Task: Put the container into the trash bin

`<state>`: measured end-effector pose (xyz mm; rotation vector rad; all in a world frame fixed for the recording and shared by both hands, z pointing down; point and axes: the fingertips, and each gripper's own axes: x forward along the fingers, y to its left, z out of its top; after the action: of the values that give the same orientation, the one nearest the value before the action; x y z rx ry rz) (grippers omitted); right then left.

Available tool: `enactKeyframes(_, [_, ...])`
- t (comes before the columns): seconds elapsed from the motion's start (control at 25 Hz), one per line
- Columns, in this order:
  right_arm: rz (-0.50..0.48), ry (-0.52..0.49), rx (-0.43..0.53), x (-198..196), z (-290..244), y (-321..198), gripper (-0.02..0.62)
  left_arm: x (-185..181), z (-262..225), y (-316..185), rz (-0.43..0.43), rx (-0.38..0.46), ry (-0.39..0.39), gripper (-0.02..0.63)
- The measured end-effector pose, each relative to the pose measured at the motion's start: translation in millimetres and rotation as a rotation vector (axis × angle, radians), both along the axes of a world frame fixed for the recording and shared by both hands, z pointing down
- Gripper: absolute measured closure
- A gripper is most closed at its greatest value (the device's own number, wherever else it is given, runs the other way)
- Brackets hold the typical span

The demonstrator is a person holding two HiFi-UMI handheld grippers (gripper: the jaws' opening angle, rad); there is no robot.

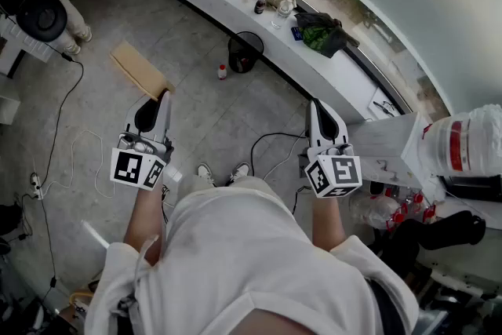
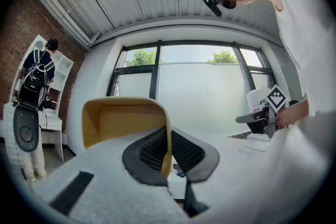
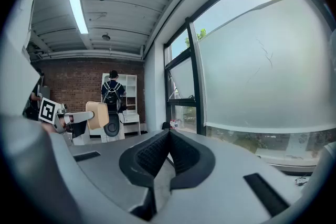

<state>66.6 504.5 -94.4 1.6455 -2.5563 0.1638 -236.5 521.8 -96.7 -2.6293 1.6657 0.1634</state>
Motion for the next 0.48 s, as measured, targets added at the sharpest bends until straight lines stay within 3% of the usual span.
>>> enactKeyframes(0.28, [0.009,-0.015,-0.001,23,-1,-7,0.594,12,-5,-9,-0.010,-0.004,0.004,0.586])
enactKeyframes(0.48, [0.028,-0.108,0.017,52,2,-19,0.594,24,-9,-15,-0.026,0.009,-0.009,0.586])
